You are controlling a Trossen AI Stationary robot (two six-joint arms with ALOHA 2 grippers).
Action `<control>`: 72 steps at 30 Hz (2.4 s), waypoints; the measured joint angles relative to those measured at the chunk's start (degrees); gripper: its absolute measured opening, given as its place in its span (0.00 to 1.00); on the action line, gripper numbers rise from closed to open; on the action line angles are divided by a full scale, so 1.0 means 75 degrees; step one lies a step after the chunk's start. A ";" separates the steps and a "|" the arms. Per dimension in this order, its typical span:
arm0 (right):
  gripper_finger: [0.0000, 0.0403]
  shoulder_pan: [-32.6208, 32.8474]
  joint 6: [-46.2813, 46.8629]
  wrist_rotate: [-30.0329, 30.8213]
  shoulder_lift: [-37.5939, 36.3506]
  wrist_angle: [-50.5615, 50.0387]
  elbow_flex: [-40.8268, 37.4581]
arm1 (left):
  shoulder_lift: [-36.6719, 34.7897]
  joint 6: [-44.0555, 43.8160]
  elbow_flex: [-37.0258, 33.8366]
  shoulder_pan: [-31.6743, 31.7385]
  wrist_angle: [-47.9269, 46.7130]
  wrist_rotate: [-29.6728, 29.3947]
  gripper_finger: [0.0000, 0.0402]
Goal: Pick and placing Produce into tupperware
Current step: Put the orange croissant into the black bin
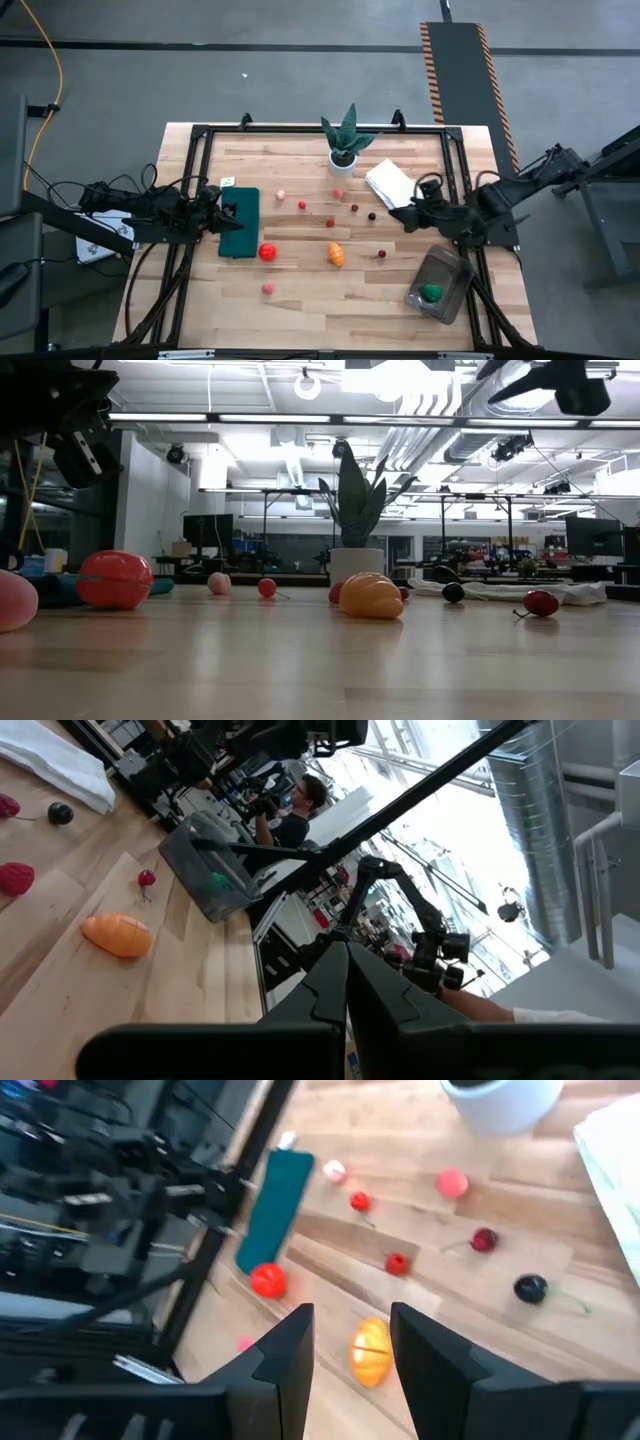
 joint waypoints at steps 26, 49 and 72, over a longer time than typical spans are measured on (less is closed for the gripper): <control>0.31 -0.1168 -0.0523 -0.2267 0.3267 -0.2519 0.2354 | 0.0000 -0.0003 0.0000 0.0000 -0.0023 0.0262 0.00; 0.31 -0.1168 -0.1656 -0.2296 0.5798 -0.3980 0.5336 | 0.0001 0.0000 0.0000 -0.0001 -0.0058 0.0638 0.00; 0.48 -0.1353 -0.2823 -0.3837 0.6881 -0.2412 0.5365 | 0.0001 0.0028 0.0000 -0.0002 -0.0058 0.0731 0.00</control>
